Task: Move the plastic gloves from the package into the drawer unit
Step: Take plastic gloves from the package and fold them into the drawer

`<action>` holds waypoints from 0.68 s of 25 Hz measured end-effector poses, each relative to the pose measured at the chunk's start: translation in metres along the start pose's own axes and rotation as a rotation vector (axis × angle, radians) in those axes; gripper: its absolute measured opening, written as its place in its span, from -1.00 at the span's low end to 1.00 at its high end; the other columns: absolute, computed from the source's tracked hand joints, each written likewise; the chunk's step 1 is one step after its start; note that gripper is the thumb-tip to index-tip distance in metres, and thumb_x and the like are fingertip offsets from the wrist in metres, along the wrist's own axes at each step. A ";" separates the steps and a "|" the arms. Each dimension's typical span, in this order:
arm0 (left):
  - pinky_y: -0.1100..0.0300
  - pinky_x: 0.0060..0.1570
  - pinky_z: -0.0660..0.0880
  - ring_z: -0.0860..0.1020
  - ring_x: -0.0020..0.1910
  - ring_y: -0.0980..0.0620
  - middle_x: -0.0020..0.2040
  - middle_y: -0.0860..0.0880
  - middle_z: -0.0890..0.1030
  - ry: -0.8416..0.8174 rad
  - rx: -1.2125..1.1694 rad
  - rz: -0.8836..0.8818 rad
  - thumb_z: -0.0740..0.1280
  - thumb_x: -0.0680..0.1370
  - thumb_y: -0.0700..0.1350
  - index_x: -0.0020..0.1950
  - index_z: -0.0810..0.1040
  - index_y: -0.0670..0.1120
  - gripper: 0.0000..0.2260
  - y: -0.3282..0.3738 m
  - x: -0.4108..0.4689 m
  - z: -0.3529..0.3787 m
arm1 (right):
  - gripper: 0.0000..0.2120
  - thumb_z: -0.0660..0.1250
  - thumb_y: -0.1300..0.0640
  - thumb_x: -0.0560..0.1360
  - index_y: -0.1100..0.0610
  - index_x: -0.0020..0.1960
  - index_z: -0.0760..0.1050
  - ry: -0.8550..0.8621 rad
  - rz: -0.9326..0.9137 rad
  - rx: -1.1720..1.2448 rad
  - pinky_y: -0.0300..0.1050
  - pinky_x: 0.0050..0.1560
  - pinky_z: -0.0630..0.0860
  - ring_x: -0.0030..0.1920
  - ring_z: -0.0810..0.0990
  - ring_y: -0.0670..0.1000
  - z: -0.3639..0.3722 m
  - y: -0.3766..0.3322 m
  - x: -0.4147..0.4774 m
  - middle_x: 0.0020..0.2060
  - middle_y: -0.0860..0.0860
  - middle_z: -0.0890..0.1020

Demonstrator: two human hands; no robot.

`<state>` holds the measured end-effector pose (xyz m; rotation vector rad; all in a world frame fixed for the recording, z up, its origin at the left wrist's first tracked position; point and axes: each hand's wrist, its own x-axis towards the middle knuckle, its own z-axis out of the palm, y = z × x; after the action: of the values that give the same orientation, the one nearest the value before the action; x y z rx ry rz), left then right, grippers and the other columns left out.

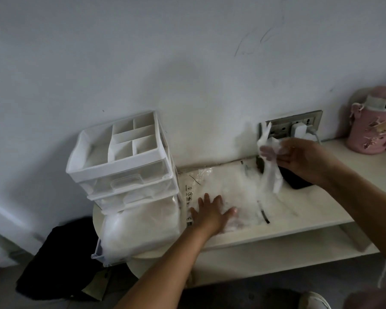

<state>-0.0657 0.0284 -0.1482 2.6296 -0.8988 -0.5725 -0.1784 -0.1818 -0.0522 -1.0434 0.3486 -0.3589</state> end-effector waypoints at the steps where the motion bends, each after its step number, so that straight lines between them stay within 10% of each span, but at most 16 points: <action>1: -0.09 0.45 0.06 0.14 0.51 -0.10 0.54 -0.11 0.18 0.001 -0.178 0.040 0.13 0.48 0.38 0.52 0.20 -0.02 -0.28 0.006 -0.002 -0.012 | -0.79 0.24 0.21 0.39 0.28 -0.31 0.60 -0.103 0.003 -0.016 -0.02 0.09 0.57 0.03 0.66 0.16 0.007 -0.004 -0.005 -0.08 0.25 0.67; 6: 0.21 0.44 0.03 0.17 0.50 0.10 0.51 -0.01 0.25 -0.176 -1.131 0.318 0.42 -0.07 0.52 0.52 0.20 -0.04 0.26 0.018 -0.008 -0.063 | -0.58 0.05 0.20 0.48 0.11 -0.47 0.52 -0.346 0.082 -0.117 -0.19 -0.20 0.58 -0.37 0.61 -0.02 0.048 -0.012 -0.025 -0.47 0.02 0.57; 10: 0.22 0.43 0.15 0.31 0.41 0.02 0.31 -0.07 0.44 -0.328 -1.300 0.453 0.57 0.09 0.31 0.25 0.42 -0.05 -0.14 0.016 -0.005 -0.076 | -0.72 0.03 0.25 0.52 0.15 -0.37 0.26 -0.398 0.158 -0.046 -0.16 -0.27 0.57 -0.41 0.57 0.02 0.071 -0.002 -0.024 -0.46 0.07 0.42; 14: 0.02 0.38 0.21 0.46 0.28 0.03 0.16 0.02 0.58 -0.364 -1.332 0.345 0.60 0.10 0.23 0.17 0.48 -0.02 -0.26 -0.004 -0.007 -0.080 | -0.66 0.10 0.21 0.51 0.13 -0.42 0.41 -0.399 0.170 -0.041 -0.14 -0.15 0.53 -0.34 0.52 0.03 0.083 0.011 -0.010 -0.38 0.07 0.44; 17: -0.05 0.18 0.48 0.63 0.00 -0.02 -0.06 -0.06 0.65 -0.285 -1.326 0.230 0.47 0.39 -0.11 -0.02 0.56 -0.14 -0.77 -0.017 -0.013 -0.084 | -0.72 0.10 0.22 0.56 0.17 -0.28 0.44 -0.253 0.159 -0.024 -0.09 -0.01 0.56 -0.26 0.60 0.05 0.087 0.025 0.005 -0.34 0.12 0.56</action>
<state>-0.0273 0.0621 -0.0778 1.2585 -0.5373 -1.0190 -0.1318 -0.1057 -0.0343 -1.0635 0.2074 -0.0785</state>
